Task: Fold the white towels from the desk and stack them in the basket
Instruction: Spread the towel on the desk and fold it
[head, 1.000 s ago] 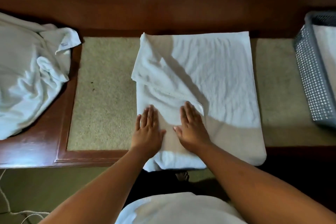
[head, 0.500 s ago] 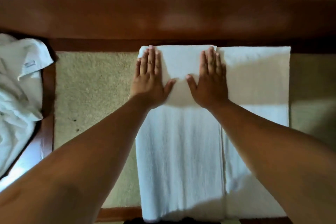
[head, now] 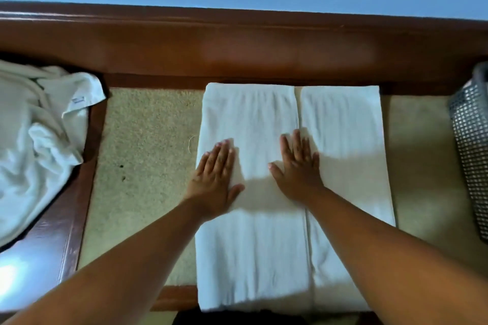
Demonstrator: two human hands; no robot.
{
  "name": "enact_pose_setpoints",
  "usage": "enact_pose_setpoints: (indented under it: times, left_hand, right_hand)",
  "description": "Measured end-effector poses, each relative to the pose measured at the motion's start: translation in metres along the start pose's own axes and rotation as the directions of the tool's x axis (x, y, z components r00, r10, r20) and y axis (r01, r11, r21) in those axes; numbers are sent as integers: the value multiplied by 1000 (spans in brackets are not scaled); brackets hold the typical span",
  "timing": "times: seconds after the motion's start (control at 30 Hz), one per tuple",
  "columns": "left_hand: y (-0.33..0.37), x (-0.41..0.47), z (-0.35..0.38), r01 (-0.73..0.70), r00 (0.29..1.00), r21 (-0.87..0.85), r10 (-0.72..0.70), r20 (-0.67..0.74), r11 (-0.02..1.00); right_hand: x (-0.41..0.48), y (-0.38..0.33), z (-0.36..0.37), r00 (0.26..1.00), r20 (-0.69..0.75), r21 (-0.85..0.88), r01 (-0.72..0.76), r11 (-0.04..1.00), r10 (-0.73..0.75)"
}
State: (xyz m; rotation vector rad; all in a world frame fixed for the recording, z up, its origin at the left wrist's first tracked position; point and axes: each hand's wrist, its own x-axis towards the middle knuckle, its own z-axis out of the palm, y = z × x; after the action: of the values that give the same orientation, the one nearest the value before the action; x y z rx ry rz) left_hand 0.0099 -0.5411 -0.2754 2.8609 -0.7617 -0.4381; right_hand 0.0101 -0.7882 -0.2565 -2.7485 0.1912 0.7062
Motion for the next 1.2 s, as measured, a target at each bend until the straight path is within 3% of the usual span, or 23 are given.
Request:
enact_pose_setpoints:
  times: [0.23, 0.37, 0.47, 0.57, 0.63, 0.73, 0.87, 1.0, 1.2]
  left_hand:
    - [82, -121, 38, 117, 985, -14, -114, 130, 993]
    - [116, -167, 48, 177, 970, -9, -173, 171, 984]
    - [134, -191, 43, 180, 959, 8, -178, 219, 984]
    - [141, -212, 35, 150, 949, 35, -154, 277, 988]
    - [140, -221, 31, 149, 939, 33, -152, 308, 988]
    - [141, -239, 29, 186, 934, 0, -177, 310, 982]
    - [147, -254, 27, 225, 923, -4, -212, 320, 974]
    - [150, -258, 22, 239, 910, -14, -220, 352, 971]
    - [145, -270, 24, 250, 890, -37, -215, 401, 967]
  right_hand:
    - [-149, 69, 55, 982, 164, 31, -98, 995, 92]
    - [-211, 101, 72, 941, 207, 38, -280, 959, 266]
    - [-241, 124, 81, 876, 198, 131, -467, 874, 439]
    - [-258, 147, 79, 795, 93, 313, -594, 741, 599]
    - [-258, 157, 70, 762, 4, 421, -589, 690, 648]
    - [-256, 168, 59, 779, -70, 411, -547, 730, 623]
    - [-253, 173, 64, 814, -2, 471, -511, 719, 580]
    - [-272, 172, 75, 809, -37, 574, -464, 675, 587]
    - [-283, 154, 56, 827, -150, 291, -486, 824, 541]
